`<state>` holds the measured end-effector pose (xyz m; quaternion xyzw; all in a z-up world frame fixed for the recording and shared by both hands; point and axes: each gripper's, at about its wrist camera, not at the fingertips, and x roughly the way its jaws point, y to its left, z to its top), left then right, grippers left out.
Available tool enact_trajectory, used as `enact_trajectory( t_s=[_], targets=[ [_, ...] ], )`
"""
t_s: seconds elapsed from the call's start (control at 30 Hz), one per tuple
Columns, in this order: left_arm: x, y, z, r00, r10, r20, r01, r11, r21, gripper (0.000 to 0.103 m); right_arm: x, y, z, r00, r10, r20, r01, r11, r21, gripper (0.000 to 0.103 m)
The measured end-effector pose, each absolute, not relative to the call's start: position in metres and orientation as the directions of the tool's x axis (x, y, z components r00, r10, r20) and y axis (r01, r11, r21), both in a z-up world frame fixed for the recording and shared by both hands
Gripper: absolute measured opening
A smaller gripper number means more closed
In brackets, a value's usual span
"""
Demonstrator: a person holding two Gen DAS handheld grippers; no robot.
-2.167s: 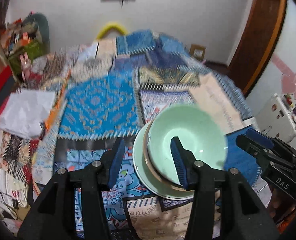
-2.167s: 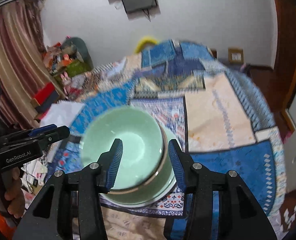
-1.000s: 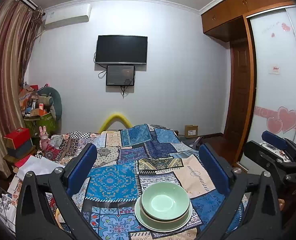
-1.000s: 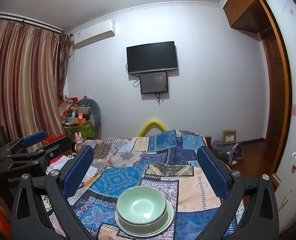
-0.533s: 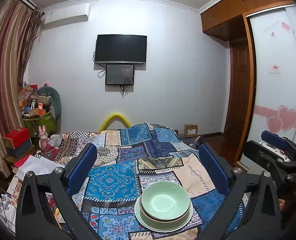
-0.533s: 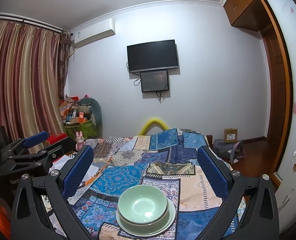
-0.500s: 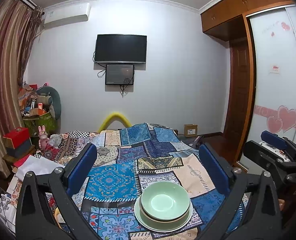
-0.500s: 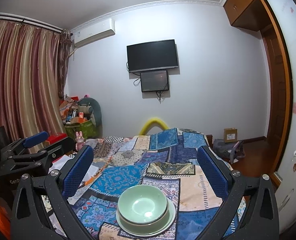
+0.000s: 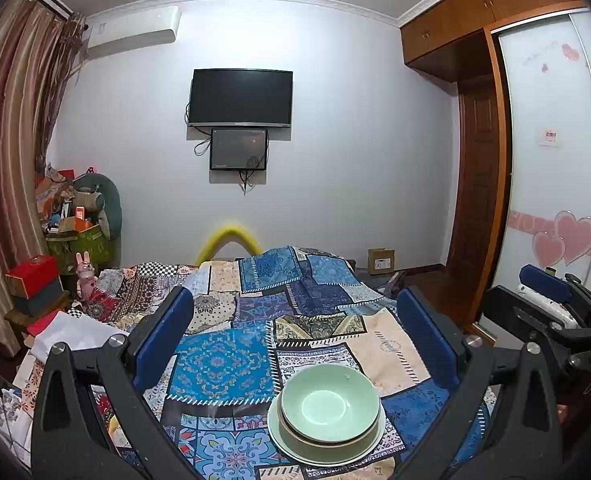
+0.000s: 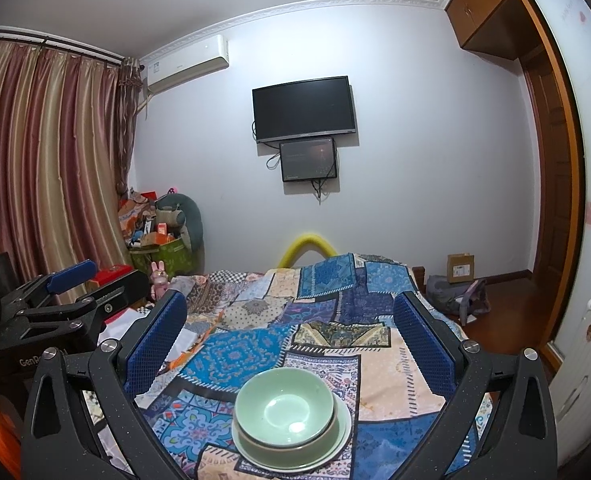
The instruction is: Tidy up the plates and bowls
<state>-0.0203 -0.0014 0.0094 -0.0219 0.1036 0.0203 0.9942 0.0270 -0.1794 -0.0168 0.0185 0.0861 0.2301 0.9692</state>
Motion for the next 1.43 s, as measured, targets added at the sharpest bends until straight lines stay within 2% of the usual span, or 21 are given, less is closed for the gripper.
enact_trajectory(
  t_s=[1.43],
  targets=[
    [-0.009,-0.004,0.004,0.970,-0.009,-0.244,-0.007,0.998,-0.062,0.103,0.037,-0.177,-0.019,0.877,0.445,-0.181,-0.439,0.895,0.075,0.103]
  ],
)
